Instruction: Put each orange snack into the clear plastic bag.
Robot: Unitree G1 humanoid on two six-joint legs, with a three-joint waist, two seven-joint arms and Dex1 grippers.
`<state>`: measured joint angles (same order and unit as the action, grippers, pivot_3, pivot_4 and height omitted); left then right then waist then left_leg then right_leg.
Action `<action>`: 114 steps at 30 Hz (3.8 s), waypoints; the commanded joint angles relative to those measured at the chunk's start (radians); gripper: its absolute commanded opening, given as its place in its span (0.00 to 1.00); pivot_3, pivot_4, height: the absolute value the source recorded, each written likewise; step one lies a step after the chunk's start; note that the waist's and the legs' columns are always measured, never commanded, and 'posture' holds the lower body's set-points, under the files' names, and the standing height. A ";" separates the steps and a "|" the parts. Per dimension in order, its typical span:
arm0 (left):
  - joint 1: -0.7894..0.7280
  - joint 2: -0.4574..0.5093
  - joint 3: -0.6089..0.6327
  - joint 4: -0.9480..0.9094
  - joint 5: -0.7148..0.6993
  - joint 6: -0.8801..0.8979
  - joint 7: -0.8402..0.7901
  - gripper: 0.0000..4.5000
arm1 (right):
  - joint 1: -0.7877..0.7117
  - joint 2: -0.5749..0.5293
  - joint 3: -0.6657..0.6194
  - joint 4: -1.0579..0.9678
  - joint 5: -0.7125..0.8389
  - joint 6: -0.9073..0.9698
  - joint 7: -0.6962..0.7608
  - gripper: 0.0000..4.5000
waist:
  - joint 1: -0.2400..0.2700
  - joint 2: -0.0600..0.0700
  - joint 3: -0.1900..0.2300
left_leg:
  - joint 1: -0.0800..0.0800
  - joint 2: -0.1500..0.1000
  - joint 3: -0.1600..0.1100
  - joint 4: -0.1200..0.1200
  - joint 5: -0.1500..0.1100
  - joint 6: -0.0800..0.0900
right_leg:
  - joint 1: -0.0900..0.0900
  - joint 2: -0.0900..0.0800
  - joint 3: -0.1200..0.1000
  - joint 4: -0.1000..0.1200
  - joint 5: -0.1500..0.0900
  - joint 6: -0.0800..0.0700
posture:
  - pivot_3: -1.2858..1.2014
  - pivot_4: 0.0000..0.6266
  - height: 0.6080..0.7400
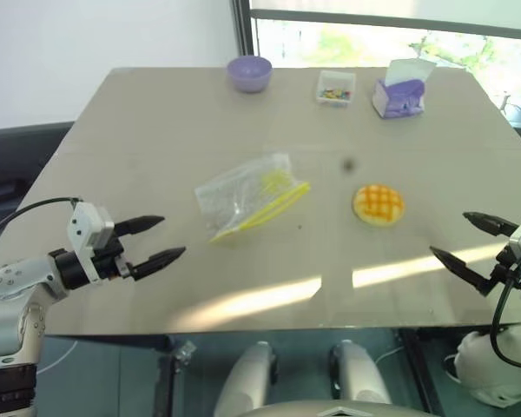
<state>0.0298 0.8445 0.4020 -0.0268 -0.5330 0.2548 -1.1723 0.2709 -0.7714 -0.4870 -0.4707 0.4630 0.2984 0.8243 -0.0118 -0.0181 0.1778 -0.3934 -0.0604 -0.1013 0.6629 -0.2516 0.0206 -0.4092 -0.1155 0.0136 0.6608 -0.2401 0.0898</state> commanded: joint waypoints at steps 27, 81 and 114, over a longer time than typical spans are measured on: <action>-0.304 -0.029 0.055 0.017 -0.389 1.054 0.537 0.99 | -0.377 0.095 0.382 -0.096 -0.031 0.060 -0.087 1.00 | -0.001 -0.001 0.000 | -0.001 -0.001 -0.003 0.000 0.000 0.000 | -0.001 0.002 -0.002 0.001 0.000 0.000 | 0.52 0.24 1.00; -0.963 -0.597 0.498 0.446 -0.708 1.360 1.410 0.02 | -0.728 0.327 0.869 0.471 -0.886 -0.343 -0.425 1.00 | -0.005 -0.003 -0.001 | -0.005 -0.006 -0.004 0.003 0.003 -0.007 | -0.004 -0.001 -0.001 0.002 0.002 0.002 | 0.52 0.24 1.00; -0.794 -0.679 0.284 0.475 -0.504 1.181 1.271 0.80 | -0.473 0.211 0.560 -0.040 -0.398 -0.028 -0.153 1.00 | 0.018 -0.003 -0.002 | -0.003 -0.007 -0.004 0.003 0.003 -0.007 | -0.002 -0.001 -0.002 0.001 0.002 0.002 | 0.52 0.24 1.00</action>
<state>-0.7616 0.1877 0.7067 0.4101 -1.0584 1.4502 0.1020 -0.2029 -0.5514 0.1006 -0.4620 0.0595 0.2782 0.6853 0.0061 -0.0215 0.1756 -0.3968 -0.0672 -0.1052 0.6662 -0.2491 0.0132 -0.4107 -0.1163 0.0120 0.6620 -0.2382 0.0921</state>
